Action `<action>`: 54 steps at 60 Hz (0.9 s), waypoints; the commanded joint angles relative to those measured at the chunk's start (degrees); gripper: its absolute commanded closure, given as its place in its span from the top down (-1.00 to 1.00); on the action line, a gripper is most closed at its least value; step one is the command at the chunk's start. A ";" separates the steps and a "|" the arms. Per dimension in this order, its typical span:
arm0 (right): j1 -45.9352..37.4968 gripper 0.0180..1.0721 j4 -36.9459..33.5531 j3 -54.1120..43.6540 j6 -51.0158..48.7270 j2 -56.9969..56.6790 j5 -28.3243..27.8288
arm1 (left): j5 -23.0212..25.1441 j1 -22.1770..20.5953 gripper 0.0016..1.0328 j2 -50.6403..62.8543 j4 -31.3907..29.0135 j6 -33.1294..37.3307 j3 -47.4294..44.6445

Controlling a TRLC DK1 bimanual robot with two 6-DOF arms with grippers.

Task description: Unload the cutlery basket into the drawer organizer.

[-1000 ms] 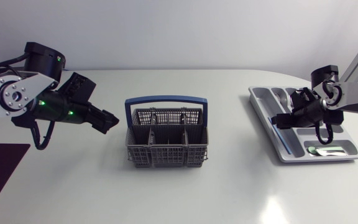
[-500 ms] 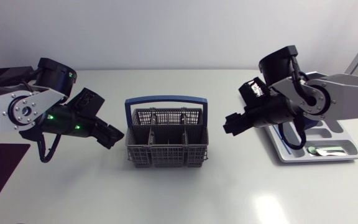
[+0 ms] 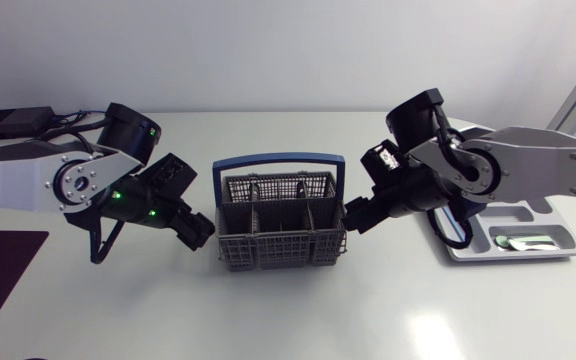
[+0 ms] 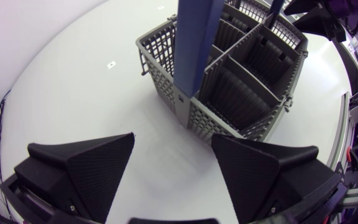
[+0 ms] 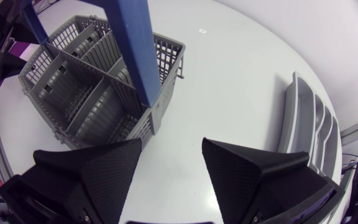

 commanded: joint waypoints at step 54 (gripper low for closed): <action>-5.94 0.77 -0.06 -4.11 -2.44 -7.32 9.72 | -1.97 8.43 0.90 -9.70 1.24 -0.88 -1.04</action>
